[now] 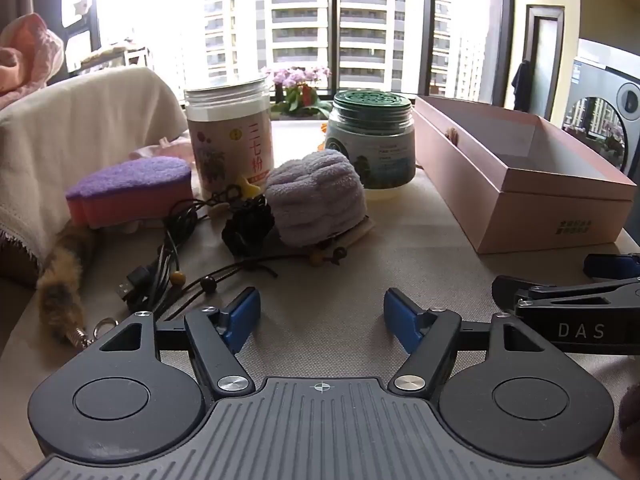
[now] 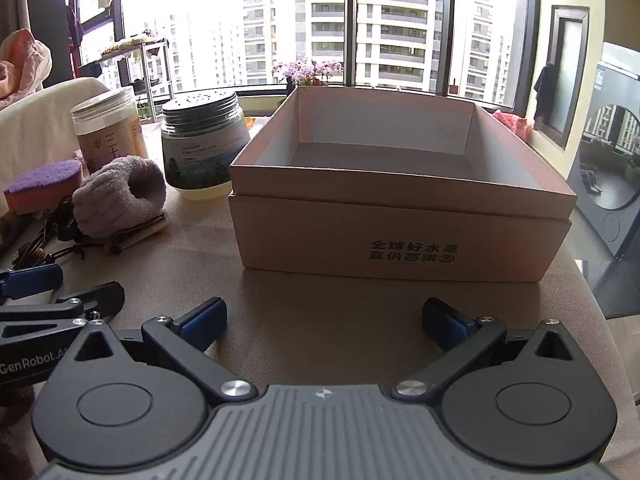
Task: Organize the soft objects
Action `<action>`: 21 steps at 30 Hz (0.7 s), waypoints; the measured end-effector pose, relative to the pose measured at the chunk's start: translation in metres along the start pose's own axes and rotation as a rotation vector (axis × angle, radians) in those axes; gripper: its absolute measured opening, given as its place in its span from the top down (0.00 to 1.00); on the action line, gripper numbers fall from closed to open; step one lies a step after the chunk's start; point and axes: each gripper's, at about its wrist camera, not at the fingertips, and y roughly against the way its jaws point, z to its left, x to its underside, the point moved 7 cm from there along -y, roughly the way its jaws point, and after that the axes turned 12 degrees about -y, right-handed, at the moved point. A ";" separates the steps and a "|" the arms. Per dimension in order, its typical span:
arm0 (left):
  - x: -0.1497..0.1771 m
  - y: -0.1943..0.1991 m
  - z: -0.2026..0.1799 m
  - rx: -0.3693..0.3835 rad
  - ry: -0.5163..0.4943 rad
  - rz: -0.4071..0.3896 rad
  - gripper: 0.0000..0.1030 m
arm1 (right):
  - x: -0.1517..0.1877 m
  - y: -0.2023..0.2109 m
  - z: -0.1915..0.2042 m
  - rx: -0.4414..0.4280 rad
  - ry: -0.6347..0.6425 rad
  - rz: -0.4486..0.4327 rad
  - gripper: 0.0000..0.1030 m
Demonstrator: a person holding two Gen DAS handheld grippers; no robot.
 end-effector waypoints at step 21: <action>0.000 0.000 0.000 0.000 0.000 0.001 0.27 | -0.001 -0.002 0.001 0.003 -0.001 -0.005 0.00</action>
